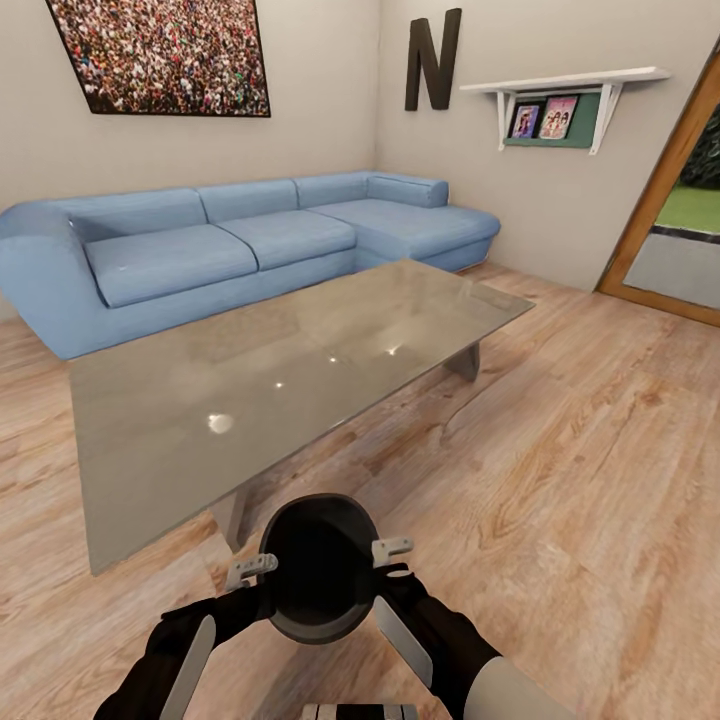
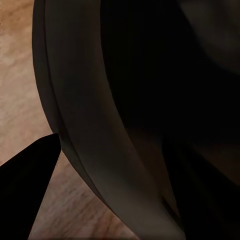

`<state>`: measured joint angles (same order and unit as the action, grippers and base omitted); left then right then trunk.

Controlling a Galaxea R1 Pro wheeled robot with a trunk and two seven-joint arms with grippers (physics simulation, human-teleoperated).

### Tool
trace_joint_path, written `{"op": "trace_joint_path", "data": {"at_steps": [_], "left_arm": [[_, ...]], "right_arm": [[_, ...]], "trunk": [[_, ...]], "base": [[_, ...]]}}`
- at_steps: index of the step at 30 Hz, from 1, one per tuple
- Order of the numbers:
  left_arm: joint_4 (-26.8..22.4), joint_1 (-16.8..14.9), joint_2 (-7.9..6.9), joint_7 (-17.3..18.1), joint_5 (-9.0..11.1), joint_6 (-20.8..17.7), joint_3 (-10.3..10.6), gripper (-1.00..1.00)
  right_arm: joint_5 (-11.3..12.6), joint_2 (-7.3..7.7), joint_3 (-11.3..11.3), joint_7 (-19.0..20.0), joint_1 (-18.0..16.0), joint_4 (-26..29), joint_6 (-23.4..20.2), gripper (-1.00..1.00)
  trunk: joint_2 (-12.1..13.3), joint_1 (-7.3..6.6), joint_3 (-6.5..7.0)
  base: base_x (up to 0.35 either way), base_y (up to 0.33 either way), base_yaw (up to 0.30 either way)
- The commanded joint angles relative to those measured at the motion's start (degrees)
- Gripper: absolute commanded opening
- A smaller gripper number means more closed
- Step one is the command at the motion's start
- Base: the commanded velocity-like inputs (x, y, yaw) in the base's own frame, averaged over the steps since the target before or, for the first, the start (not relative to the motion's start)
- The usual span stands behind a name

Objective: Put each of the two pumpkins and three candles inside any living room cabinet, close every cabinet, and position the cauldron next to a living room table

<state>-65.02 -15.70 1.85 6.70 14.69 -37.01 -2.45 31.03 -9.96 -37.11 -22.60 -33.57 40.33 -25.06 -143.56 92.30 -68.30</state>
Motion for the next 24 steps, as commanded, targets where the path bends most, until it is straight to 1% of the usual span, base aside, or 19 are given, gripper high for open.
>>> {"op": "trace_joint_path", "data": {"at_steps": [1,18,19,24], "left_arm": [[0.03,-0.02,-0.01,-0.02,1.31,-0.01,-0.44,-1.00],[0.05,-0.02,-0.01,-0.02,1.30,0.00,-0.54,-1.00],[0.02,-0.02,-0.01,-0.02,1.30,0.00,-0.54,1.00],[-0.10,-0.03,-0.01,-0.02,1.31,0.02,-0.62,1.00]], "right_arm": [[0.16,-0.04,-3.86,0.19,0.00,2.62,1.27,-1.00],[0.17,-0.04,-3.86,0.19,0.00,2.61,1.30,-1.00],[0.17,-0.04,-3.85,0.19,-0.02,2.60,1.29,1.00],[0.17,-0.04,-3.90,0.19,-0.06,2.57,1.27,1.00]], "trunk": [[-0.01,-0.01,0.01],[-0.01,-0.01,0.01],[-0.01,-0.01,0.01],[-0.01,-0.01,0.01]], "base": [[0.000,0.000,0.000],[0.000,0.000,0.000],[0.000,0.000,0.000],[0.000,0.000,0.000]]}}
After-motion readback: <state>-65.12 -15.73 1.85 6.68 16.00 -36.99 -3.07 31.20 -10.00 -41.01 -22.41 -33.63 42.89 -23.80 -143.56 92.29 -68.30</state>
